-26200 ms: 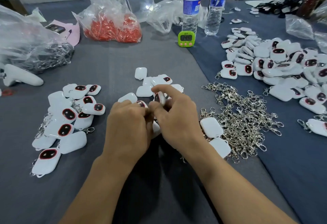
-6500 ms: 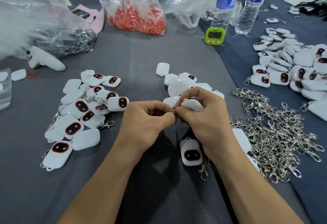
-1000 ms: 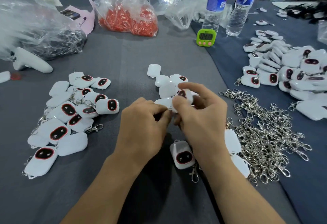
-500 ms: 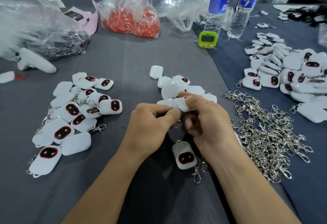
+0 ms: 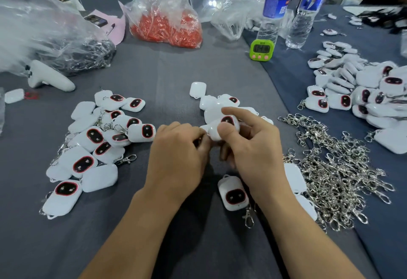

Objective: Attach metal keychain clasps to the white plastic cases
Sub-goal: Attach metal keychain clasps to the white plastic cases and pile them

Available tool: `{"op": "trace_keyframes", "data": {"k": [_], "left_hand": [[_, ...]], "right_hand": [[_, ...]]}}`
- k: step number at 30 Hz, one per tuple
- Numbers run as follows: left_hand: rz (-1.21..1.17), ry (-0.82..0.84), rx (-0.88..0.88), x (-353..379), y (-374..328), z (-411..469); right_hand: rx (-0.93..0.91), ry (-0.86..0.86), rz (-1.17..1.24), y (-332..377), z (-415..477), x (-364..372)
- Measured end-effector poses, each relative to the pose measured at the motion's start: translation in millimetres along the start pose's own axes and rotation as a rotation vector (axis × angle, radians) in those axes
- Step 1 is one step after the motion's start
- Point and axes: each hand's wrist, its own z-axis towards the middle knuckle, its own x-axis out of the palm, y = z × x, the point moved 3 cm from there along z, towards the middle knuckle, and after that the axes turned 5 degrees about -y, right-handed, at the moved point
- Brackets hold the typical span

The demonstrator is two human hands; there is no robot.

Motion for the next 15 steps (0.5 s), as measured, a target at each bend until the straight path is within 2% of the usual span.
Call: {"op": "trace_keyframes", "data": {"k": [2,4,6,8,11,15], "left_hand": [[-0.003,-0.118,-0.101,-12,7,5],[0.015,-0.257,-0.239,-26,22,9],[0.064,-0.337,-0.371,-37,40,11],[0.149,-0.361,-0.460,-44,56,9],[0.335,-0.335,-0.495,-50,66,7],[0.465,-0.319,-0.429,-49,61,6]], "right_hand": [[-0.002,-0.042,-0.060,-4,2,-4],[-0.120,-0.084,-0.277,-4,0,-7],[-0.219,-0.026,-0.448,-1,-3,-1],[-0.268,0.115,-0.547,0,-4,7],[-0.337,0.286,-0.733,-4,-6,16],[-0.395,0.278,-0.761,-2,-6,14]]}}
